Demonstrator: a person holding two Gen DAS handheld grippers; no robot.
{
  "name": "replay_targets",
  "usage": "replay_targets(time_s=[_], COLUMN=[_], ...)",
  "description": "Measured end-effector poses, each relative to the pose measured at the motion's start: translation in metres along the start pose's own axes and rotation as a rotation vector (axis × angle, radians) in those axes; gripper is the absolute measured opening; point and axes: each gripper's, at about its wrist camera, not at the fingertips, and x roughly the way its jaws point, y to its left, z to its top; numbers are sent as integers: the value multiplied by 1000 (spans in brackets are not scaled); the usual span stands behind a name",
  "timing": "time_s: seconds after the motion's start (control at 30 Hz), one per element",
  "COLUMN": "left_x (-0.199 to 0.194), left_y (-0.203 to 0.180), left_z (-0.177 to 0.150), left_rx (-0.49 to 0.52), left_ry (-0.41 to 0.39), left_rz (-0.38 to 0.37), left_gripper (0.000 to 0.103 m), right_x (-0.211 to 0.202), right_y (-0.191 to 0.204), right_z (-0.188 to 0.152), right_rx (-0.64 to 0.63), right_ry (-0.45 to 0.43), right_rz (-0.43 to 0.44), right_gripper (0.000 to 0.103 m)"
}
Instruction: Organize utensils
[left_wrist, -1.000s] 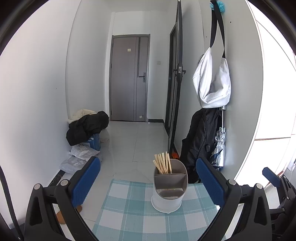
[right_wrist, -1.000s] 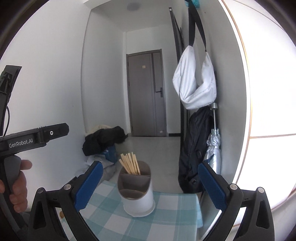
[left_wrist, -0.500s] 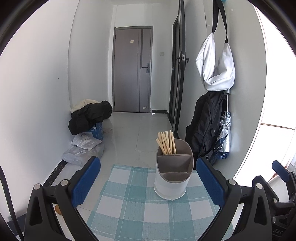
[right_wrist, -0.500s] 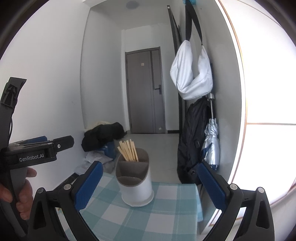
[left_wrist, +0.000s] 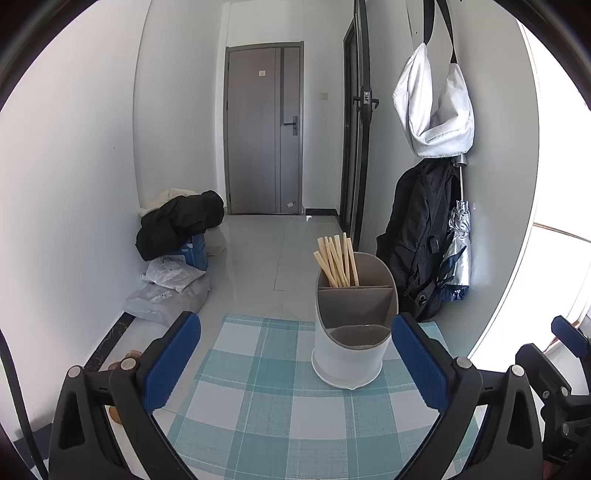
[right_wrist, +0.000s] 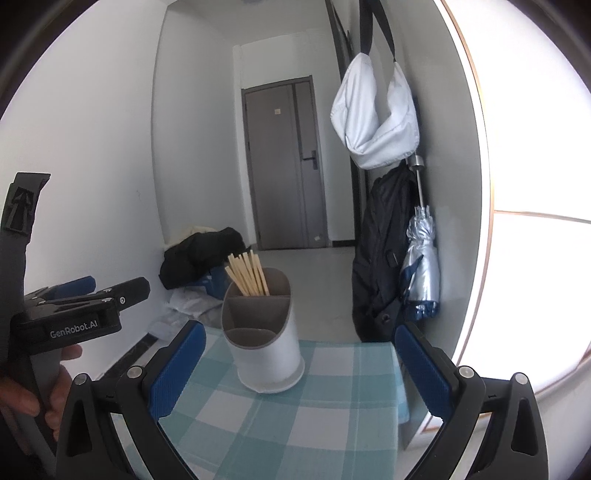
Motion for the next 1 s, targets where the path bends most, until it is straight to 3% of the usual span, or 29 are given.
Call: replay_targets(time_s=[0.2,0.5,1.0], left_x=[6,-1,7], left_y=[3,-3,-2], left_z=[-3,-3,-5], left_rx=[-20,11,5], left_ry=[28,0,35], left_rz=[-12,-12,22], left_gripper=[101,101,101], right_x=[6,9,9], right_y=[-4,1,-2], right_z=[-3,-4,-4], right_rx=[17,-13,-8], right_ry=[17,19,13], right_rz=[-15,-17,-30], right_gripper=[103,103,103])
